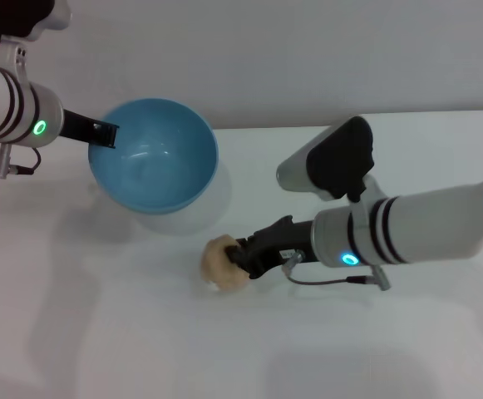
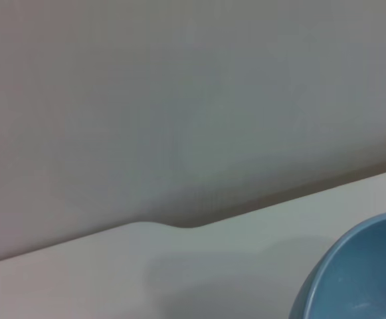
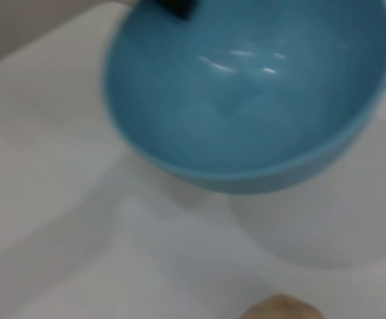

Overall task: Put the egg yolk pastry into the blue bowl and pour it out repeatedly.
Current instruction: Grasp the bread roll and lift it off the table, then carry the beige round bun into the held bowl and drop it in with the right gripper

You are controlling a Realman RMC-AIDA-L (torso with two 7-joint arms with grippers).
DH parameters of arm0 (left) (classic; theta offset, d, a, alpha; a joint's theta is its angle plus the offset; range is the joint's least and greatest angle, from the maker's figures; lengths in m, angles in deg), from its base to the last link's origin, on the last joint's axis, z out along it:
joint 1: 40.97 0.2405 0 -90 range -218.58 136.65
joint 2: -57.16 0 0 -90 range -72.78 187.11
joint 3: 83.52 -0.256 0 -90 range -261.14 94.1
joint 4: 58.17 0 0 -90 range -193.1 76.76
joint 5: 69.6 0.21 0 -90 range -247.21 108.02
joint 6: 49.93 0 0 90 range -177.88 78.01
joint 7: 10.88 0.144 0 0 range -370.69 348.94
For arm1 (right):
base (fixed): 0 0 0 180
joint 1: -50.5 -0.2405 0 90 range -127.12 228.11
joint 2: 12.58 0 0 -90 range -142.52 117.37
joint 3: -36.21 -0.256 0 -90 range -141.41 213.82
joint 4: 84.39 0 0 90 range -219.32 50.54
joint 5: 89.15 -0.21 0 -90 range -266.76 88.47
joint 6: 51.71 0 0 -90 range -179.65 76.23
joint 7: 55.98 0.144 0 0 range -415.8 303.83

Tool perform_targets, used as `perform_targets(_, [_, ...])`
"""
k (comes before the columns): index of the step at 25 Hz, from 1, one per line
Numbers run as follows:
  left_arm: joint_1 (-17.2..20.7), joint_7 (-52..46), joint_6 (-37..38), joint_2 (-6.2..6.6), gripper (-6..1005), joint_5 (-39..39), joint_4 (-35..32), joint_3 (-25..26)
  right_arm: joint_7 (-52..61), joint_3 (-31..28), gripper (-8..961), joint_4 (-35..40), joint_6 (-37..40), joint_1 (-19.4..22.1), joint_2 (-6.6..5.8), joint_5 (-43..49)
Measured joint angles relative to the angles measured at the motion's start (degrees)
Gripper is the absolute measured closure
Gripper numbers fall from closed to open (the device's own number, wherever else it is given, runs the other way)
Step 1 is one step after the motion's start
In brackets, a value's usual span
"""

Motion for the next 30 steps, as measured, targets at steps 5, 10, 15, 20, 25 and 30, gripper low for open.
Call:
perform_targets(5, [-0.8,0.4,-1.0,0.05,990,0.7,0.2,0.0,0.1,-12.0,901,14.6,-16.1,6.6,0.89,14.6])
perform_targets(10, [-2.2,1.6,-3.9,0.08,989,1.2,0.4,-0.3,-0.5,-17.8,927,27.0,-29.4,10.4,1.26,19.4])
perform_targets(15, [-3.2,1.7,-7.0,-0.03,989,1.7,0.4,-2.2,-2.7,-21.6,934,33.3,-33.3,11.0,1.35,19.3])
perform_targets(20, [-3.8,1.7,-10.7,-0.23,990,0.8,-0.1,-5.6,-2.9,-24.6,936,36.1,-32.8,10.3,1.24,19.3])
perform_targets(25, [-3.8,1.7,-12.8,-0.23,988,-2.9,-1.6,-9.0,-3.0,-26.4,938,35.1,-30.1,9.6,1.16,19.6])
perform_targets(30, [-3.3,3.2,-13.2,-0.26,988,-7.8,-3.7,-10.7,-3.1,-26.6,939,32.7,-29.0,9.4,1.16,19.7])
